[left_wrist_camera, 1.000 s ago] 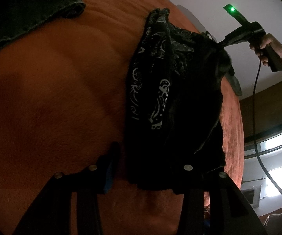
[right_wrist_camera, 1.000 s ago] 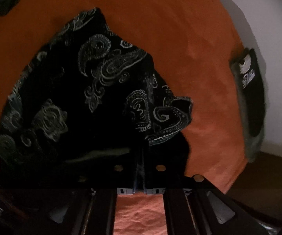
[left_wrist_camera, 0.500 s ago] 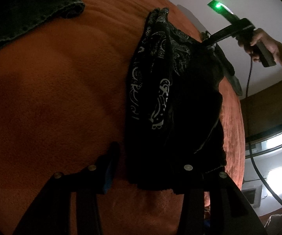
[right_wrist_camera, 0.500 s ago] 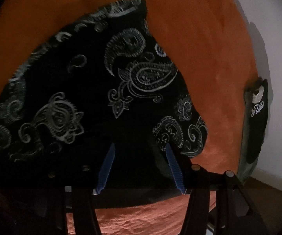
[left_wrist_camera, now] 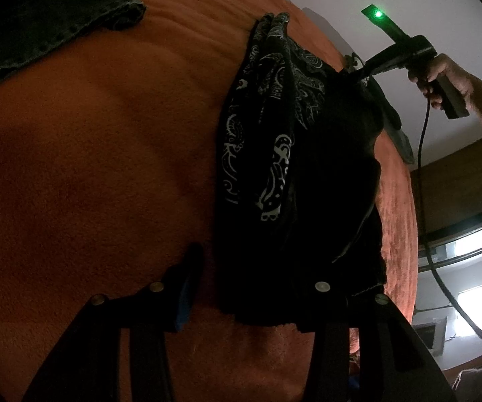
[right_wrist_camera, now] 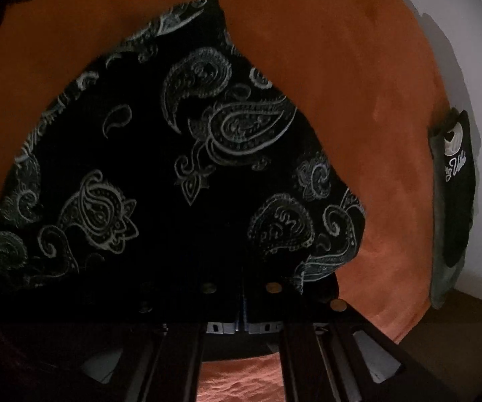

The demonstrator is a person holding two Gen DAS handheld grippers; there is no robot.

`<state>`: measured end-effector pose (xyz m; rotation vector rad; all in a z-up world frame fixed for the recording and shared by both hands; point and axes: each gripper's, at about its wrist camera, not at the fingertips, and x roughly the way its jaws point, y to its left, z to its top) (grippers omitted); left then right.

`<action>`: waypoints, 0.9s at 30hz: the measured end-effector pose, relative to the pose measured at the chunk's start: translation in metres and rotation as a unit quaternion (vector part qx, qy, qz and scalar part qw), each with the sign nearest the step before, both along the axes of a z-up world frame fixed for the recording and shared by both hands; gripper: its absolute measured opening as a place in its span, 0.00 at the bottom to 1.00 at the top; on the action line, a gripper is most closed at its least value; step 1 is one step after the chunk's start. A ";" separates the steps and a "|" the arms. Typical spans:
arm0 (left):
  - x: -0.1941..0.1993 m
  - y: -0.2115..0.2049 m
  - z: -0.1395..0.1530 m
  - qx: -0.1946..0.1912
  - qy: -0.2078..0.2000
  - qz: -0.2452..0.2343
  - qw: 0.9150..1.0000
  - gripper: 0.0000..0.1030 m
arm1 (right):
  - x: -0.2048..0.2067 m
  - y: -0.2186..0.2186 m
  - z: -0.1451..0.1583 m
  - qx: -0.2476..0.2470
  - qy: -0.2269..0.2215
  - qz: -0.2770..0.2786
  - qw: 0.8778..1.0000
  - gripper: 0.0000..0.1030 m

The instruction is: Fold clothes

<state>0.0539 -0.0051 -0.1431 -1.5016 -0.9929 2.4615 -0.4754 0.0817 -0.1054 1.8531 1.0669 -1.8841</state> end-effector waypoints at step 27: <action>0.002 -0.003 0.003 0.009 0.020 0.002 1.000 0.29 | -0.001 -0.105 0.031 -0.080 0.074 0.055 0.993 0.50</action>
